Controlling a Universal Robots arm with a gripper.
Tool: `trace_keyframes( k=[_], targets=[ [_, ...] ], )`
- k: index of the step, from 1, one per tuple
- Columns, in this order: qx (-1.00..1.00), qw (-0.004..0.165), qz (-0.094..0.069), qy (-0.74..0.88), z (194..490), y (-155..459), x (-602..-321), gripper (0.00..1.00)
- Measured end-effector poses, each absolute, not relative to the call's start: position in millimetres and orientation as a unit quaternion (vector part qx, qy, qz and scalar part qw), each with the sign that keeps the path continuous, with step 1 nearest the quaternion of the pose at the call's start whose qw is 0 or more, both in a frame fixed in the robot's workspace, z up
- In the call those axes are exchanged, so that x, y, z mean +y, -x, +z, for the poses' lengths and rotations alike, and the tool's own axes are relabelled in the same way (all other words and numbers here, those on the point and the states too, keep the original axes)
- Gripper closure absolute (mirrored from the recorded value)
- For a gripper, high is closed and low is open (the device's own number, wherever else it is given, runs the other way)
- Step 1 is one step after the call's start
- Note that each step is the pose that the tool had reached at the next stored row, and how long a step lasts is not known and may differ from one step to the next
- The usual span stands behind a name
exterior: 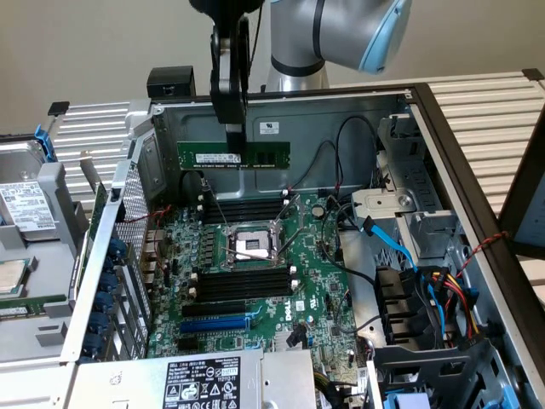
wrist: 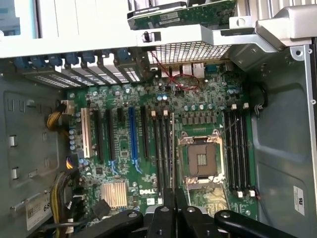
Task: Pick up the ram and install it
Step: 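Insert the ram into the slot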
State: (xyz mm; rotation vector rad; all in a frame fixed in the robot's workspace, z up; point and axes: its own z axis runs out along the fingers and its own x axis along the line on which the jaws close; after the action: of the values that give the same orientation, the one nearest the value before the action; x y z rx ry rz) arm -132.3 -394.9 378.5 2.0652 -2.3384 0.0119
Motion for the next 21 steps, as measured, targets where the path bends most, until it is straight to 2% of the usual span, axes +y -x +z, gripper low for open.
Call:
trace_keyframes(
  k=[21],
  targets=[
    [-0.731,0.011,0.004,-0.682,344,134,-398,0.88]
  ],
)
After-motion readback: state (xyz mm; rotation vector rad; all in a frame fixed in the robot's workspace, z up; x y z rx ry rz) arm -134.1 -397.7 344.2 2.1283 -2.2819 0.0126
